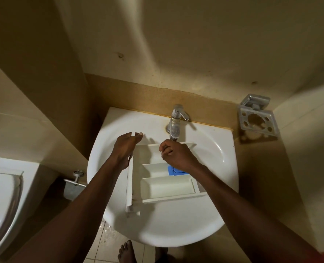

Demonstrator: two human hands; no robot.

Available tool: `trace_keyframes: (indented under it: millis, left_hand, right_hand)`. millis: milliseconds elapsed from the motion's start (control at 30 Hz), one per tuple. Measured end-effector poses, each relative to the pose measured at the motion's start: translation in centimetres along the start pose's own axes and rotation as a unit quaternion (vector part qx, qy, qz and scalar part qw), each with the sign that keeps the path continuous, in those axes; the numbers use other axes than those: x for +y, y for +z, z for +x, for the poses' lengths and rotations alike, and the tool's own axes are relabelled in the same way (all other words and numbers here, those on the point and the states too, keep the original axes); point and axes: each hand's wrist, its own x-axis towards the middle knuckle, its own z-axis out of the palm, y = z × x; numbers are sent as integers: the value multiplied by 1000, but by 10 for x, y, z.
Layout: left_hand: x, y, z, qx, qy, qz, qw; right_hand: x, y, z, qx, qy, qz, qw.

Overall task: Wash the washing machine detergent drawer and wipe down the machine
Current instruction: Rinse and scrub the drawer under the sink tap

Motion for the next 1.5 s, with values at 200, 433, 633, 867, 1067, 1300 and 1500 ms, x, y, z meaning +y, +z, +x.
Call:
trace_keyframes:
  millis: [200,433,633,867,1067,1300,1500]
  left_hand:
    - [-2,2,6,-1,5,55,998]
    - [-7,9,1,-26,-3,111,993]
    - [1,24,-4,-62,21,112,991]
    - [5,21,4,-31,38,134,990]
    - [6,7,9,16,63,144,987]
    - [8,8,10,6,70,134,989]
    - [2,22,4,18,79,126,989]
  right_hand:
    - [15,1,-10,77,76,-35,994]
    - [24,9,-20,155,50,-236,958]
    - [-4,21,1,-64,-40,-242,967]
    - [11,5,14,-67,-73,-221,970]
    - [52,-29,17,-50,63,-206,975]
    - [25,-4,21,31,-25,-336,941]
    - [30,0,20,40,0,-284,958]
